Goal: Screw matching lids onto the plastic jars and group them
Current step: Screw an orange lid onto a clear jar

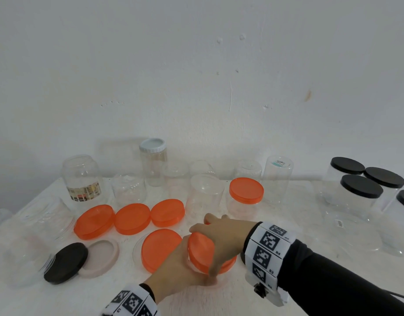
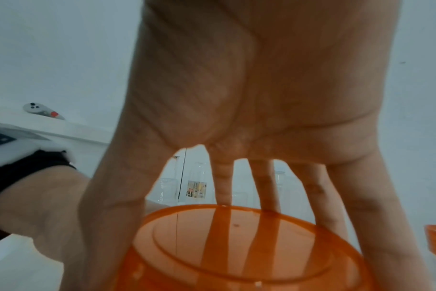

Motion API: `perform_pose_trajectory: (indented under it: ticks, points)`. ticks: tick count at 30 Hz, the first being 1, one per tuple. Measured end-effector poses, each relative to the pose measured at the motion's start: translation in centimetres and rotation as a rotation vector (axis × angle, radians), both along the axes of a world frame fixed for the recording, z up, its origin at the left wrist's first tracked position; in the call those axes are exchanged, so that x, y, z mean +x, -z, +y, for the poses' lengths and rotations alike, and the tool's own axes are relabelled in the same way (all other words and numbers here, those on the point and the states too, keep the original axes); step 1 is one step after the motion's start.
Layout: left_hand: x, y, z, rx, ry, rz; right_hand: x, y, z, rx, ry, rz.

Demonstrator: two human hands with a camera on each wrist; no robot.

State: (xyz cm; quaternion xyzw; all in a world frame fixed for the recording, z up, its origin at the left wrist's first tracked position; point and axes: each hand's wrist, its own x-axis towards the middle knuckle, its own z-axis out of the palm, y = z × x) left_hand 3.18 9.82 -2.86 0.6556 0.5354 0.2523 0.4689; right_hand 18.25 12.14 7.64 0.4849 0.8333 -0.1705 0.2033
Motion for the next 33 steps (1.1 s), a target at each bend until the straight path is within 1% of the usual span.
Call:
perform_pose_trajectory:
  ticks: [6,11,14,20,23,26,29,31,33]
  points:
    - [-0.4,0.4,0.2,-0.048,0.035,-0.064,0.3,-0.6,0.1,-0.005,-0.102,-0.006]
    - [-0.5,0.6,0.2,-0.059,0.041,-0.083,0.4,-1.0,0.4,-0.031,-0.136,-0.019]
    - [-0.5,0.6,0.2,-0.052,0.041,-0.075,0.3,-0.8,0.7,-0.019,-0.114,-0.017]
    - [-0.3,0.8,0.1,-0.053,0.016,-0.086,0.3,0.5,0.5,0.045,0.058,0.008]
    - [-0.3,0.7,0.1,-0.054,0.014,-0.083,0.2,0.6,0.3,0.042,0.099,-0.010]
    - [-0.3,0.5,0.0,-0.052,0.020,-0.059,0.2,-0.4,0.3,-0.031,0.048,-0.009]
    - [-0.4,0.6,0.0,-0.047,0.027,-0.066,0.2,-1.1,0.6,-0.056,-0.020,0.021]
    - [-0.4,0.7,-0.1,-0.046,0.029,-0.079,0.2,-0.9,0.7,-0.045,-0.012,0.014]
    - [-0.4,0.8,-0.1,-0.042,0.029,-0.105,0.2,-0.5,0.8,-0.010,0.041,0.003]
